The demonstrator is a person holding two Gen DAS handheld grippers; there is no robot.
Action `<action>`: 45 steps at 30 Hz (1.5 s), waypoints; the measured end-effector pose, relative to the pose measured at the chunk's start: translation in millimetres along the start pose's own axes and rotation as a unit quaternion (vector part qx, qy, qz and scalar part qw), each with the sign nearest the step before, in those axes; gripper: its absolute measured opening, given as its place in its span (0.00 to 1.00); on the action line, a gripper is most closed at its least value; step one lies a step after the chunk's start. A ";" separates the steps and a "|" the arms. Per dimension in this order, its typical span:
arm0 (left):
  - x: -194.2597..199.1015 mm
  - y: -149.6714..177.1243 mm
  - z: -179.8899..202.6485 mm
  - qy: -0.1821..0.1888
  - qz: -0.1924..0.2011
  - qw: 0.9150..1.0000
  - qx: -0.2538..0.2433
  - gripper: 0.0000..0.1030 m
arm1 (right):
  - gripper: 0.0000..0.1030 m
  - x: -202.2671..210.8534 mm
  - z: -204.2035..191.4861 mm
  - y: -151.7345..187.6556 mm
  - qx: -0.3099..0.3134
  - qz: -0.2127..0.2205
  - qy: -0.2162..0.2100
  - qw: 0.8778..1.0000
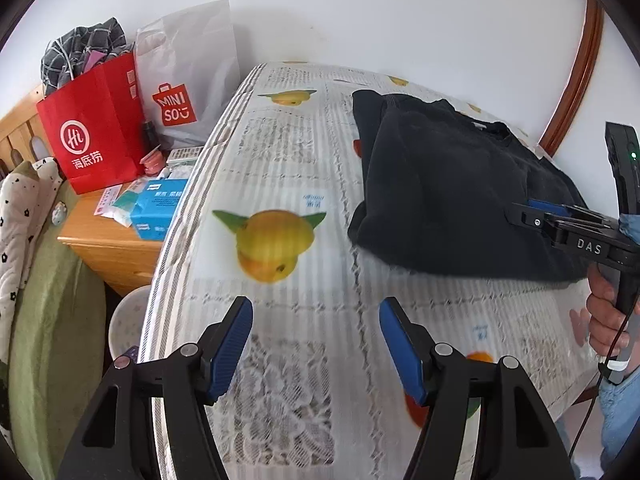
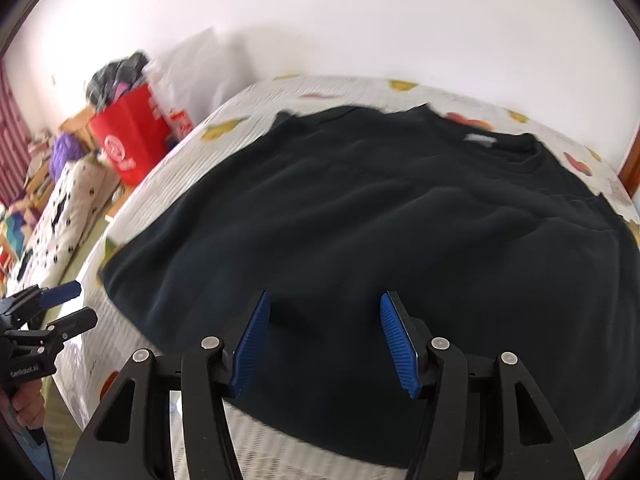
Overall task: Fold small clothes
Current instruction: 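Grasp the folded sweatshirt with the right tool and lift it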
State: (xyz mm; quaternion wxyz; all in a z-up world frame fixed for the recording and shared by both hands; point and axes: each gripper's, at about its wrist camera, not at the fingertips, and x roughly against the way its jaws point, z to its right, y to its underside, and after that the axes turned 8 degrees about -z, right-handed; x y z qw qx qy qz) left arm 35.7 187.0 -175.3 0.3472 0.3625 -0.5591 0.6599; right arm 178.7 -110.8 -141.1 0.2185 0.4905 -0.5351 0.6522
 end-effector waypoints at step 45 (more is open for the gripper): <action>-8.5 9.9 -3.9 0.055 0.007 0.998 0.003 0.74 | 0.11 67.3 -24.0 -34.7 -0.041 0.197 -0.055 0.978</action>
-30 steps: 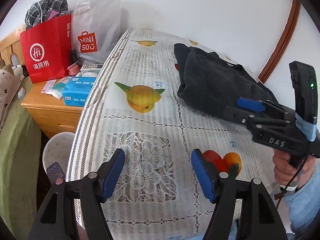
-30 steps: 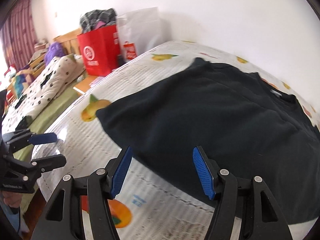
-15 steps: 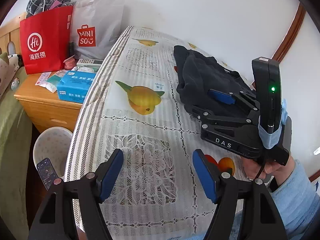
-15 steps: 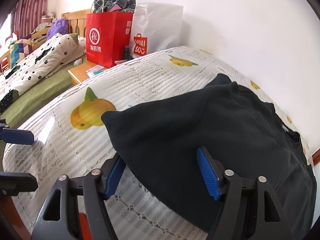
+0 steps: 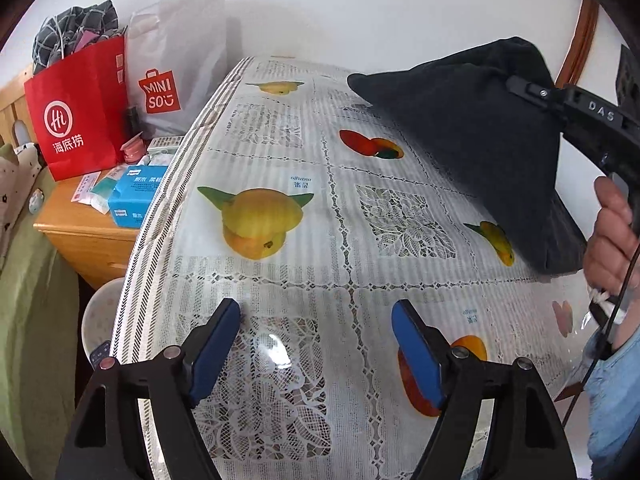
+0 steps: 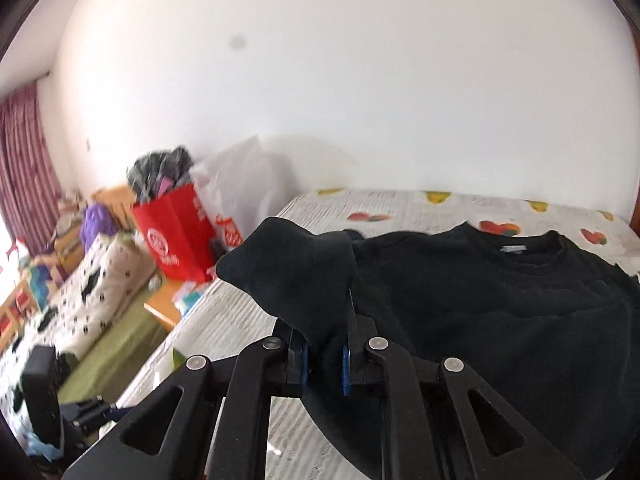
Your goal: Fold small clothes
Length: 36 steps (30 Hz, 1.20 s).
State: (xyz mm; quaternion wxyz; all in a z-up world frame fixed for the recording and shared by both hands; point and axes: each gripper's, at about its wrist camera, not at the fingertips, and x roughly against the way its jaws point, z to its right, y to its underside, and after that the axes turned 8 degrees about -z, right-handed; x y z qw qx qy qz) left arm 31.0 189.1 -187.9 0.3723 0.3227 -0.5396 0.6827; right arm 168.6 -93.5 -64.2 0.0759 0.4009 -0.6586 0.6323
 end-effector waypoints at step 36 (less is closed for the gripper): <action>-37.2 -43.1 172.4 0.083 -0.013 0.990 -0.115 0.75 | 0.54 31.2 199.3 50.3 -0.151 -0.083 0.040 0.984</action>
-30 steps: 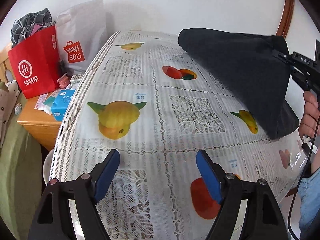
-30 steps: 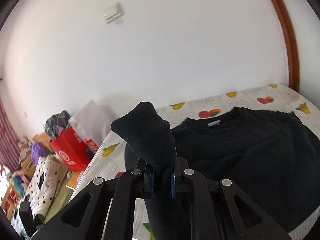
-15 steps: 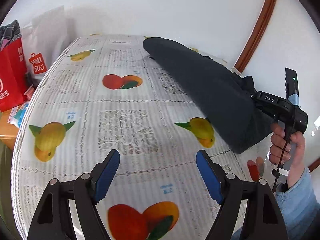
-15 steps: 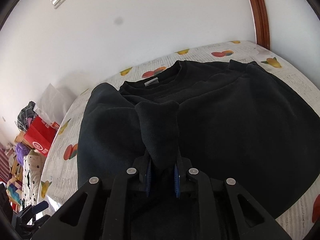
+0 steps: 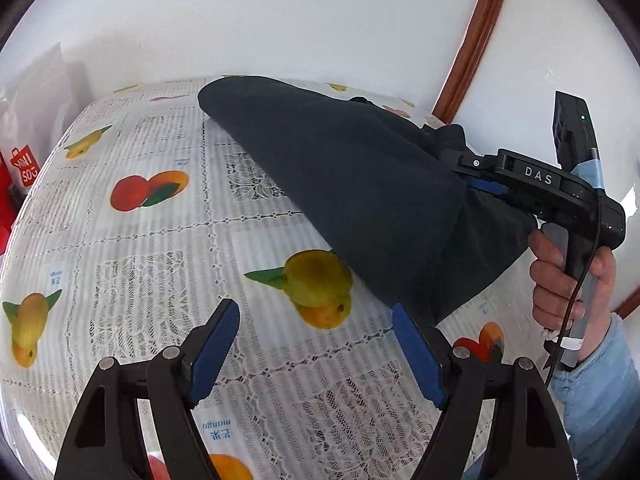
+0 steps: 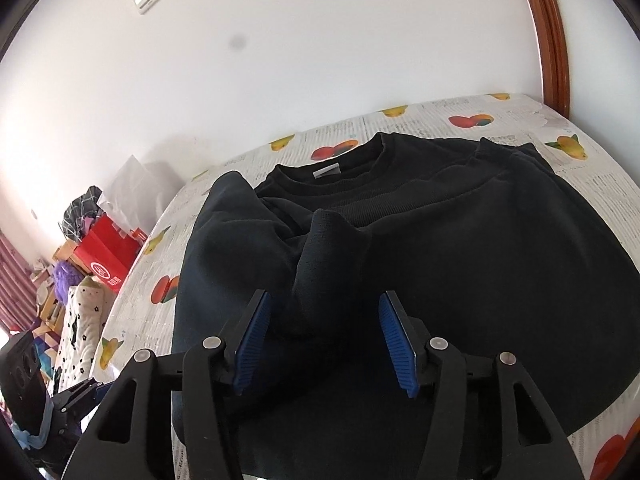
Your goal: Fold small clothes
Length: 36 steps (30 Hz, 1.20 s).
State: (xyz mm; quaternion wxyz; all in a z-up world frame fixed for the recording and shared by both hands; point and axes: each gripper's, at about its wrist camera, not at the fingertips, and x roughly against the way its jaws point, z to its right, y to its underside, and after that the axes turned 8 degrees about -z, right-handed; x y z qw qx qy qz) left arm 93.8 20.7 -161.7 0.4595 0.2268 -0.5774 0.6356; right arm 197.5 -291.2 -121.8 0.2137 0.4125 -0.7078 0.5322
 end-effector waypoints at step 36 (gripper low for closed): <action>-16.3 -4.8 1.4 0.033 -0.021 0.999 0.013 0.76 | 0.59 -25.0 14.7 -15.8 -0.018 -0.039 -0.023 0.999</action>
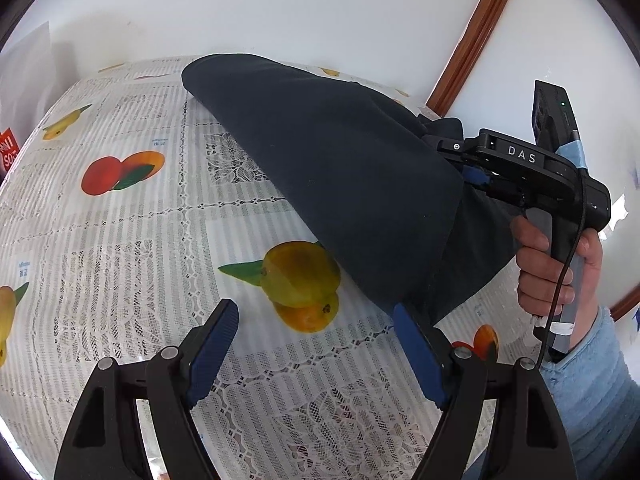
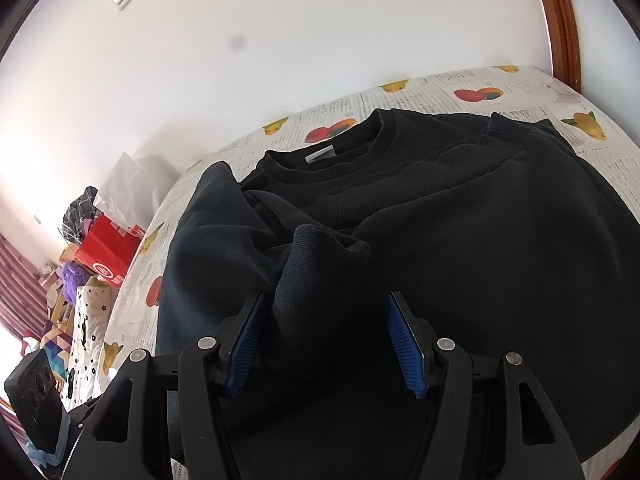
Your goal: Fold small clothes
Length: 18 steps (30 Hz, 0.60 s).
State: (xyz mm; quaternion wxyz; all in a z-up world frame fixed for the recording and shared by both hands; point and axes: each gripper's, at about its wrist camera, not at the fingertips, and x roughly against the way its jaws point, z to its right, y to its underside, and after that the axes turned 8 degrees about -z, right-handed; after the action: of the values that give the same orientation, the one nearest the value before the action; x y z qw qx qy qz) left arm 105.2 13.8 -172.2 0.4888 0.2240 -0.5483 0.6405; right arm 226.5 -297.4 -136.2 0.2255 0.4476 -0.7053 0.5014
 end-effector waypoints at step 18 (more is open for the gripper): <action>-23.8 -5.3 43.5 -0.014 -0.011 0.998 -0.053 0.79 | 0.59 2.6 5.5 6.1 0.015 -0.009 -0.034 0.999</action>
State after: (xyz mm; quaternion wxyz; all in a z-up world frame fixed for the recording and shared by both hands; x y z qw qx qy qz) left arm 109.1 -35.8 -176.2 0.4988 0.2126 -0.5861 0.6020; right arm 220.7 -302.8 -139.4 0.1991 0.4740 -0.7008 0.4945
